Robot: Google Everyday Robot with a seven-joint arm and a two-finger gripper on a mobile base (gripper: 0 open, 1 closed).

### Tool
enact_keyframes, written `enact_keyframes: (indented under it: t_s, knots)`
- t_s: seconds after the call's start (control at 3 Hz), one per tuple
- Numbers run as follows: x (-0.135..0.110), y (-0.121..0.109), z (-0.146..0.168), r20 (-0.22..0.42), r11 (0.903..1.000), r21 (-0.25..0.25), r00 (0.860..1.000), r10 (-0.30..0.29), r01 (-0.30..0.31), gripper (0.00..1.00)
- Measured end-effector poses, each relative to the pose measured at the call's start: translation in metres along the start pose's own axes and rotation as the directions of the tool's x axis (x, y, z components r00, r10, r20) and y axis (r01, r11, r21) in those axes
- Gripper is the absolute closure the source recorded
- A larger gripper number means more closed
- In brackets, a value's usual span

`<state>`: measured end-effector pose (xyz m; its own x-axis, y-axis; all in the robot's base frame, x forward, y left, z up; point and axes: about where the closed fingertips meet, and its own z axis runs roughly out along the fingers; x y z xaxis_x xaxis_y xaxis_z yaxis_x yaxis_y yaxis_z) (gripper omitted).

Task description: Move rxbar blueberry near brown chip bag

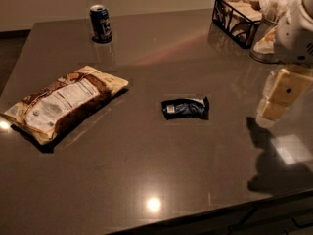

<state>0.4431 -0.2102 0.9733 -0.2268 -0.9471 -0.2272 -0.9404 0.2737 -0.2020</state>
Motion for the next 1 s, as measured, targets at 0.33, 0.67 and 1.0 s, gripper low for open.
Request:
enact_keyframes:
  t_s: [0.33, 0.67, 1.0]
  knots:
    - [-0.028, -0.006, 0.026, 0.055, 0.9984, -0.056, 0.998, 0.013, -0.010, 0.00]
    - [-0.061, -0.015, 0.059, 0.106, 0.9969, -0.075, 0.994, 0.030, -0.022, 0.00]
    - [-0.104, -0.023, 0.103, 0.158, 0.9938, -0.111, 0.987, 0.017, 0.001, 0.00]
